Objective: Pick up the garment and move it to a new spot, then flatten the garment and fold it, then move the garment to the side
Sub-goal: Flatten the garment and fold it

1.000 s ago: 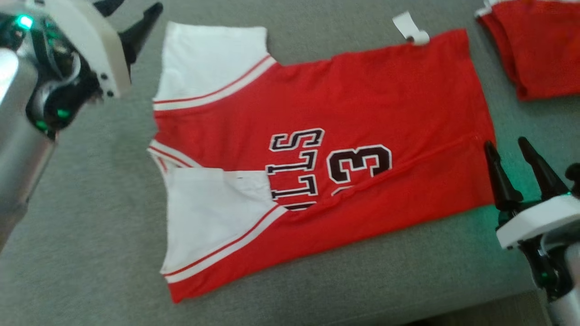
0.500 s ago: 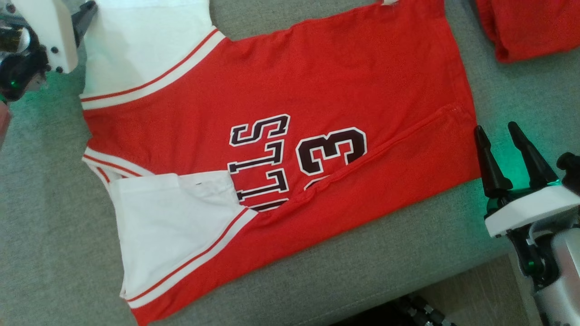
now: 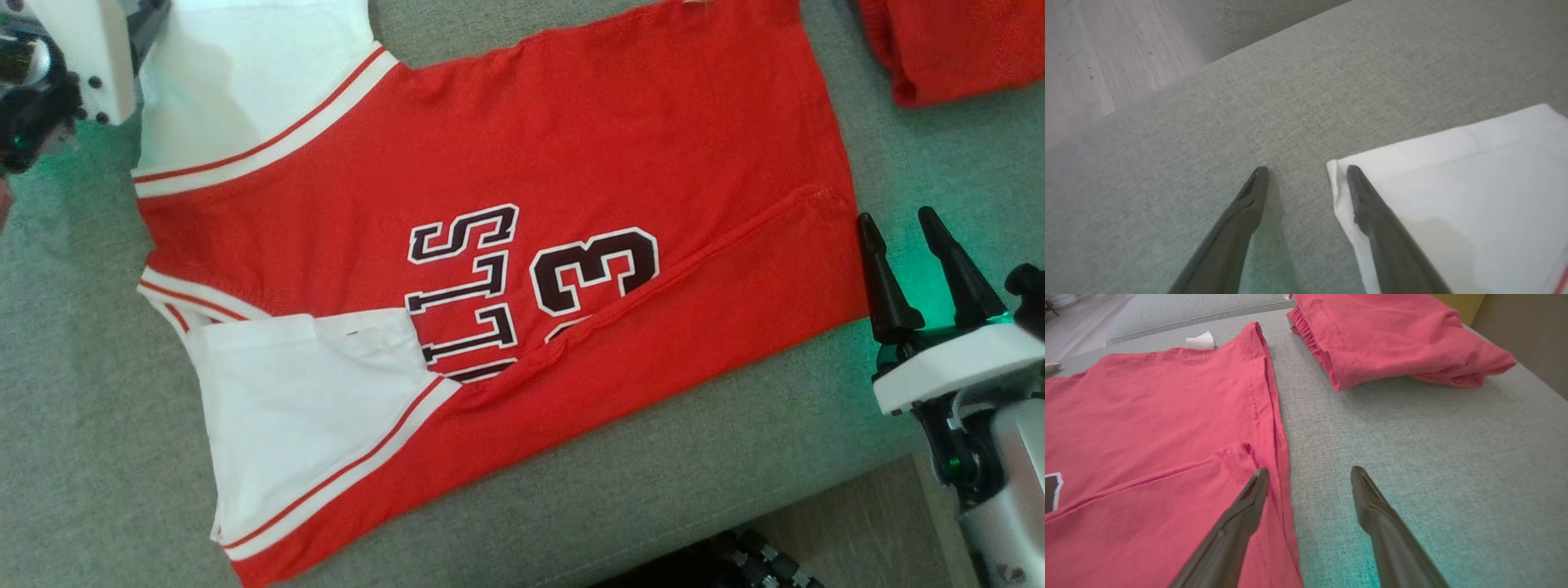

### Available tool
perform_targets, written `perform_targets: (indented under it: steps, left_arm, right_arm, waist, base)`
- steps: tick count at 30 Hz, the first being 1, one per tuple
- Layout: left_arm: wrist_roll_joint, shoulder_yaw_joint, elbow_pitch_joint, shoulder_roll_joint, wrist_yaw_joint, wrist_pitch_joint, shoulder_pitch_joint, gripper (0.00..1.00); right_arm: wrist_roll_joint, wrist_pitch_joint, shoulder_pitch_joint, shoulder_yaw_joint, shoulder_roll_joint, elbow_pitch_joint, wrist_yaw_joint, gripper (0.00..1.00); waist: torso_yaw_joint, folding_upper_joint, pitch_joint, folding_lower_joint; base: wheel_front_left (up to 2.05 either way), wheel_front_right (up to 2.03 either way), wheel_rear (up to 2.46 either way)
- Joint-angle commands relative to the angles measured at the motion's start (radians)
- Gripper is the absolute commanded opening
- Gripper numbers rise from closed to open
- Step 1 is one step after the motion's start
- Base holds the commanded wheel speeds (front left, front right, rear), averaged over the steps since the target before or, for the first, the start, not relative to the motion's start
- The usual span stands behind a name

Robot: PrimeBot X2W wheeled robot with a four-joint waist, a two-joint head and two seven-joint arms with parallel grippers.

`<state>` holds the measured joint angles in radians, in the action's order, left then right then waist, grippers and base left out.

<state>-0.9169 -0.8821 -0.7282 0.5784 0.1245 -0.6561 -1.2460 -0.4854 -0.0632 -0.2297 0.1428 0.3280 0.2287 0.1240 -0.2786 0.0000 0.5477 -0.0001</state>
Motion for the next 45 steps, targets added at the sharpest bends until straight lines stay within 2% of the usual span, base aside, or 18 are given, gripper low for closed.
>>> perform_targets:
  steps: [1,7,8,9,11,19,25,29,34,45]
  left_arm:
    - [-0.010,-0.001,0.040,0.035,0.006,-0.019,-0.020,1.00]
    - [-0.039,-0.047,0.094,0.058,0.006,-0.040,-0.017,1.00]
    - [-0.041,-0.054,0.101,0.062,0.006,-0.041,-0.017,0.76]
    - [-0.043,-0.063,0.109,0.066,0.006,-0.040,-0.018,0.44]
    - [-0.047,-0.075,0.124,0.075,0.006,-0.032,-0.020,0.00]
    - [-0.052,-0.109,0.161,0.093,0.006,0.080,-0.038,0.00]
    - [-0.079,-0.154,0.173,0.093,0.006,0.128,-0.045,0.00]
    - [-0.096,-0.184,0.189,0.091,0.006,0.144,-0.062,0.00]
    - [-0.114,-0.223,0.210,0.083,0.006,0.164,-0.083,0.00]
    - [-0.158,-0.298,0.218,0.082,0.006,0.196,-0.112,0.00]
  right_arm:
    - [-0.007,-0.013,0.007,0.004,0.022,-0.016,0.007,1.00]
    - [-0.006,-0.017,0.001,0.006,0.016,-0.009,0.007,1.00]
    - [-0.006,-0.018,0.000,0.007,0.016,-0.008,0.007,1.00]
    - [-0.006,-0.019,-0.002,0.008,0.015,-0.007,0.007,1.00]
    - [-0.006,-0.021,-0.005,0.009,0.015,-0.006,0.007,1.00]
    - [-0.017,-0.012,-0.034,0.030,0.032,-0.021,0.007,1.00]
    - [-0.024,0.106,-0.176,0.081,0.058,-0.014,0.007,1.00]
    - [-0.028,0.208,-0.319,0.102,0.056,0.071,0.007,1.00]
    - [-0.049,0.283,-0.459,0.139,0.047,0.204,0.007,1.00]
    - [-0.096,0.302,-0.634,0.223,0.038,0.415,0.007,1.00]
  waist:
    - [0.001,0.0000,0.001,0.0001]
    - [-0.002,0.0000,0.005,0.0001]
    - [-0.002,0.0000,0.005,0.0001]
    - [-0.002,0.0000,0.006,0.0001]
    - [-0.003,0.0000,0.007,0.0001]
    - [0.008,0.0000,-0.007,0.0001]
    - [0.034,0.0000,-0.031,0.0001]
    - [0.058,0.0000,-0.031,0.0001]
    - [0.088,0.0000,-0.025,0.0001]
    - [0.117,0.0000,-0.025,0.0001]
  base:
    - [0.00,0.00,0.00]
    - [0.00,0.00,0.00]
    - [0.00,0.00,0.00]
    - [0.00,0.00,0.00]
    - [0.00,0.00,0.00]
    - [0.00,0.00,0.00]
    - [0.00,0.00,0.00]
    - [0.00,0.00,0.00]
    - [0.00,0.00,0.00]
    - [0.00,0.00,0.00]
